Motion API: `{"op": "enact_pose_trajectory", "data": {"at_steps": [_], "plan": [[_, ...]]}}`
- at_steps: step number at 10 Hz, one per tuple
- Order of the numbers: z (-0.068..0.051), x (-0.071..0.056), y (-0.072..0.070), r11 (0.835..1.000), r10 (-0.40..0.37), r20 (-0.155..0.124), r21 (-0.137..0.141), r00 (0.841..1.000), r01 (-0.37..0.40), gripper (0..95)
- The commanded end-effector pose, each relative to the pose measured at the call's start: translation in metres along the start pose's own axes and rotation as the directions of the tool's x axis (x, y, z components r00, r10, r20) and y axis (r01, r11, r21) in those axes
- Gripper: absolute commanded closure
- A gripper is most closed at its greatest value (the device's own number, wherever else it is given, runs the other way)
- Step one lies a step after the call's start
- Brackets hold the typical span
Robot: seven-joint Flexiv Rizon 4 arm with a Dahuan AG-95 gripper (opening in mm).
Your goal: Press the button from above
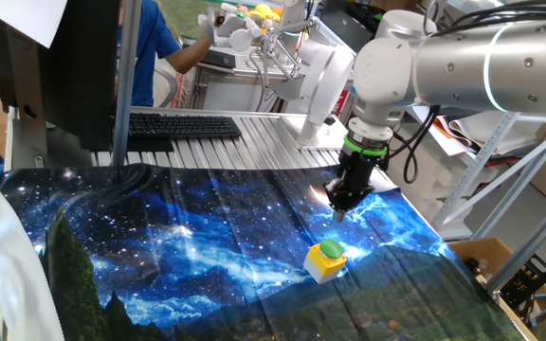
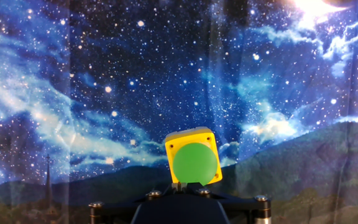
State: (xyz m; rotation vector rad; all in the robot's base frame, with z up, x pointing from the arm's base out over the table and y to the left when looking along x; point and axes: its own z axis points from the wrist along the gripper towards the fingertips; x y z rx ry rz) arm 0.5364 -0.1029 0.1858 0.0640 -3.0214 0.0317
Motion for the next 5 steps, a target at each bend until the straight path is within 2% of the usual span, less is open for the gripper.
{"op": "enact_pose_trajectory", "data": {"at_steps": [1, 5], "plan": [[-0.0016, 0.0000, 0.0022, 1.000, 0.007, 0.000, 0.000, 1.000, -0.007, 95.0], [-0.0039, 0.0000, 0.0032, 1.000, 0.009, -0.004, 0.000, 1.000, -0.009, 95.0]]}}
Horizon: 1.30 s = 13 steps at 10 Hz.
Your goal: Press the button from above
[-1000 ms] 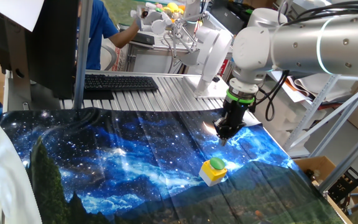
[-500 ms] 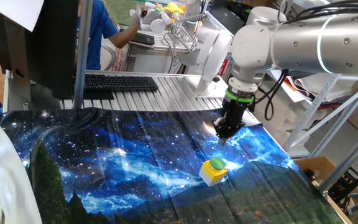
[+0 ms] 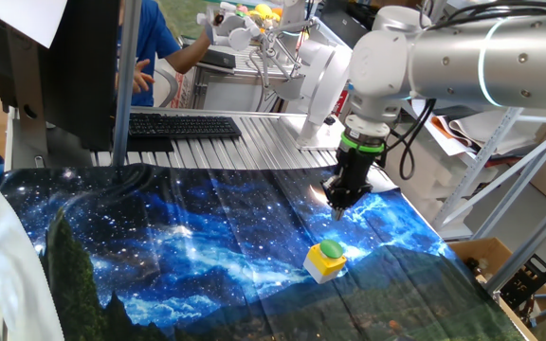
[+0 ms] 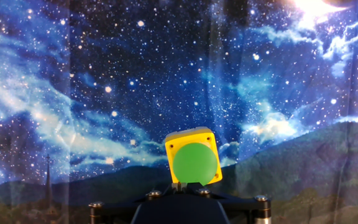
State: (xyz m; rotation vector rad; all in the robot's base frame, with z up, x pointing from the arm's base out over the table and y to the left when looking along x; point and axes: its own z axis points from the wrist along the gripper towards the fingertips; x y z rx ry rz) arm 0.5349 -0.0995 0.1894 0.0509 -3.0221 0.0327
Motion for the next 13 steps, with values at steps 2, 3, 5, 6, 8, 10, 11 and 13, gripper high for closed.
{"op": "enact_pose_trajectory", "data": {"at_steps": [2, 3, 5, 6, 8, 10, 11, 13], "plan": [[-0.0061, 0.0017, 0.0041, 1.000, 0.009, -0.003, 0.001, 1.000, -0.009, 95.0], [-0.0069, 0.0022, 0.0055, 1.000, 0.010, -0.003, 0.001, 1.000, -0.010, 95.0], [-0.0071, 0.0023, 0.0060, 1.000, 0.009, -0.003, -0.001, 1.000, -0.009, 95.0], [-0.0070, 0.0023, 0.0060, 1.000, 0.008, -0.002, 0.000, 1.000, -0.008, 95.0], [-0.0072, 0.0021, 0.0058, 1.000, 0.009, 0.001, 0.002, 1.000, -0.009, 95.0], [-0.0072, 0.0021, 0.0059, 1.000, 0.009, 0.001, 0.000, 1.000, -0.009, 95.0], [-0.0072, 0.0021, 0.0059, 1.000, 0.009, 0.002, 0.001, 1.000, -0.009, 95.0], [-0.0070, 0.0020, 0.0060, 1.000, 0.011, 0.000, -0.001, 1.000, -0.011, 95.0]]}}
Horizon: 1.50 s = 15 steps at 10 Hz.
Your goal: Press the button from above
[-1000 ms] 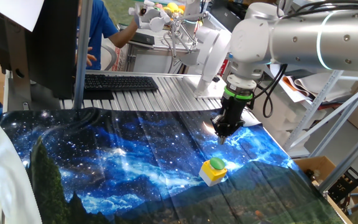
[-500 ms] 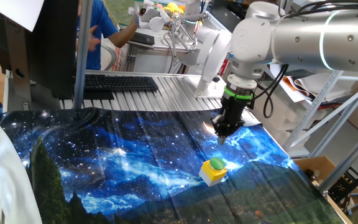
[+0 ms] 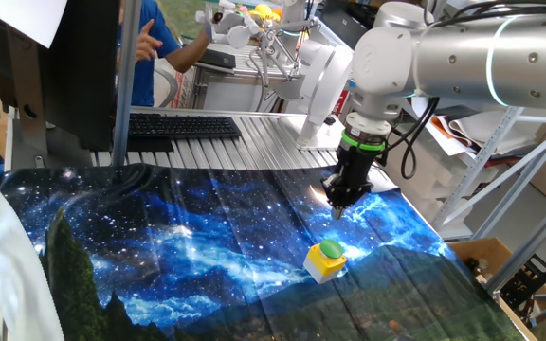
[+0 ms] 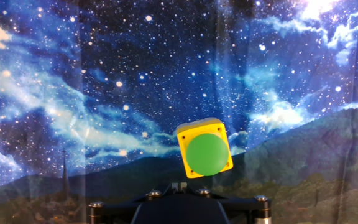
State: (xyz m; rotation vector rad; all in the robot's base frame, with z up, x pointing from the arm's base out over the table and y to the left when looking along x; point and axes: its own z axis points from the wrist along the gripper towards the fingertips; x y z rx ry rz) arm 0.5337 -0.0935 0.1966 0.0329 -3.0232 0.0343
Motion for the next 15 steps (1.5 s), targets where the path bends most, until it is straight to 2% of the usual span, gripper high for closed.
{"op": "enact_pose_trajectory", "data": {"at_steps": [1, 12, 15], "plan": [[0.0002, 0.0001, 0.0002, 1.000, -0.001, -0.001, -0.001, 1.000, 0.001, 95.0], [0.0012, -0.0007, 0.0011, 1.000, 0.005, -0.003, -0.002, 1.000, -0.005, 95.0], [-0.0001, 0.0004, 0.0001, 1.000, 0.006, 0.005, -0.003, 1.000, -0.006, 95.0]]}}
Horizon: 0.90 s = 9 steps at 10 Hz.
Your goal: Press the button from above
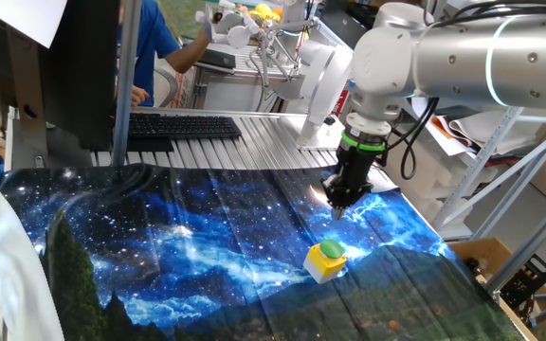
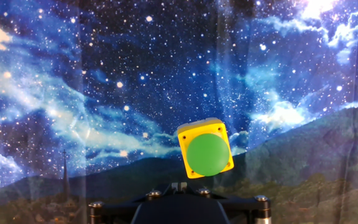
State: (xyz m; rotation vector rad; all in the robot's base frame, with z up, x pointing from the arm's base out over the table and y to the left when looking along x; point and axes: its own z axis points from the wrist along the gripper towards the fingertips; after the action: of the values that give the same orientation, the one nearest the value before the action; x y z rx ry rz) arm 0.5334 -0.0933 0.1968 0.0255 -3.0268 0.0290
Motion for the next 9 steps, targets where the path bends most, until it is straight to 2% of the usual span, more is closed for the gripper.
{"op": "enact_pose_trajectory", "data": {"at_steps": [1, 7, 9], "plan": [[-0.0001, 0.0001, -0.0003, 1.000, 0.001, 0.011, 0.001, 1.000, -0.001, 95.0], [-0.0003, 0.0001, -0.0003, 1.000, 0.001, 0.040, 0.002, 0.999, -0.001, 95.0], [-0.0003, 0.0001, -0.0003, 1.000, -0.001, 0.040, 0.002, 0.999, 0.001, 95.0]]}}
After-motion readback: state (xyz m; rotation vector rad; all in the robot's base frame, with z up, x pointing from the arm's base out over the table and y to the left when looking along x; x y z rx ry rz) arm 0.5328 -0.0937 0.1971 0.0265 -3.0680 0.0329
